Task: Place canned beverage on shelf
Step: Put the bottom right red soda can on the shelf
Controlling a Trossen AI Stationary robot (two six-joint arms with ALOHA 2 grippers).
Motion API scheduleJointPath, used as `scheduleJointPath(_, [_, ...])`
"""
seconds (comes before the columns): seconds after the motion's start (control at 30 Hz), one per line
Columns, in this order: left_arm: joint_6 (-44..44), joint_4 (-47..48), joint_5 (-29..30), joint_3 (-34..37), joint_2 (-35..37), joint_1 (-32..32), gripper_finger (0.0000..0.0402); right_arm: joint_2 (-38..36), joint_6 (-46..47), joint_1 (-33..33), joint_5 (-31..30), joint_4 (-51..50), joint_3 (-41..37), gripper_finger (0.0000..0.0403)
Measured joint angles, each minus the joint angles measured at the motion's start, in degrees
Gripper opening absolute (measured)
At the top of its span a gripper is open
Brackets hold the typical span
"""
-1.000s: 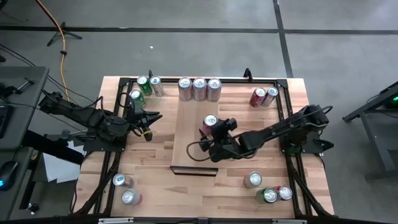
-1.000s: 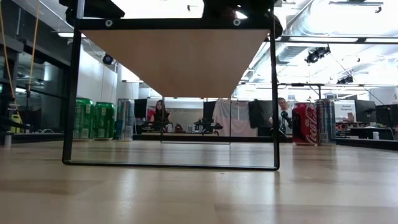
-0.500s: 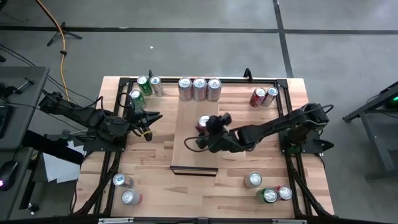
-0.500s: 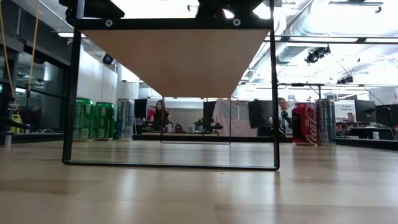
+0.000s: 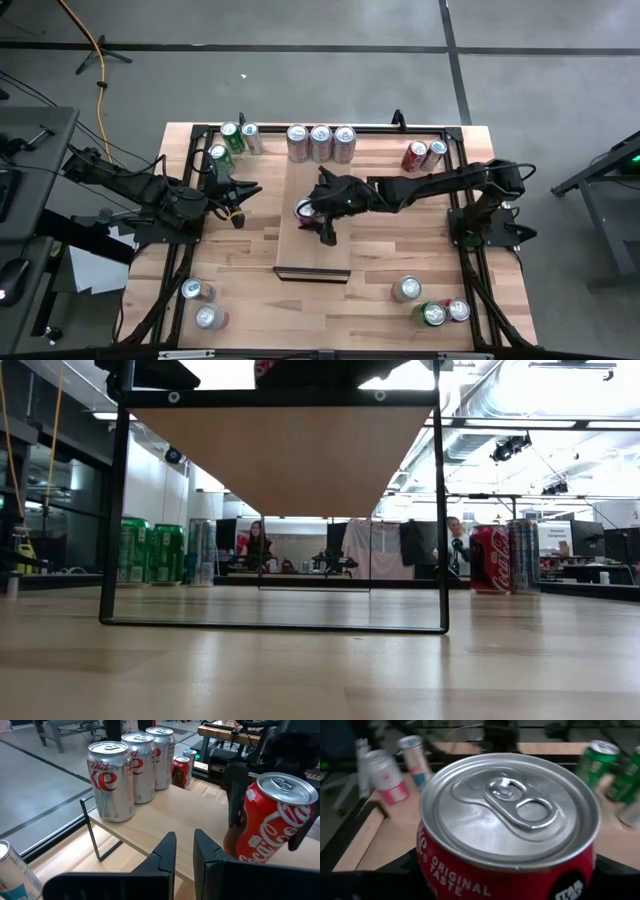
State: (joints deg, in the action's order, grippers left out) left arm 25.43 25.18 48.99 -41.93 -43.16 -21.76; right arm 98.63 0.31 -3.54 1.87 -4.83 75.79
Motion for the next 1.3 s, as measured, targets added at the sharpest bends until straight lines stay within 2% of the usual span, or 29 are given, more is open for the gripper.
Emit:
scheduleJointPath(0.07, [0.01, 0.0, 0.0, 0.0, 0.0, 0.02, 0.0, 0.0, -2.18, 0.72, 2.7, -0.04, 0.0, 0.0282])
scheduleJointPath(0.17, [0.0, -0.02, 0.0, 0.0, 0.0, 0.0, 0.0, 0.0, -4.82, 1.27, 3.45, -0.07, 0.0, 0.0284])
scheduleJointPath(0.43, [0.01, -0.02, 0.0, 0.0, 0.0, 0.0, 0.0, 0.04, -5.34, 1.31, 1.64, -0.99, -0.07, 0.0366])
scheduleJointPath(0.63, [0.0, -0.02, -0.02, 0.0, 0.0, 0.01, 0.0, -0.56, -5.33, 1.32, -2.37, -1.67, -0.07, 0.0375])
scheduleJointPath(0.77, [0.0, 0.03, -0.02, -0.02, 0.0, 0.0, 0.0, -3.47, -5.04, 1.99, -3.85, -3.43, -0.11, 0.0376])
scheduleJointPath(0.9, [-0.04, 0.2, -0.02, -0.02, -0.02, 0.0, 0.0, -7.49, -2.9, 2.2, -4.23, -7.24, -0.11, 0.0377])
scheduleJointPath(1.07, [-0.09, 0.27, -0.02, -0.02, -0.02, 0.0, 0.0, -12.87, -1.07, 1.79, -7.46, -13.79, -0.09, 0.0377])
scheduleJointPath(1.3, [-0.06, 0.26, -0.04, -0.02, -0.01, 0.01, 0.0, -18.42, 8.38, -1.25, -9.84, -29.78, -0.04, 0.0378])
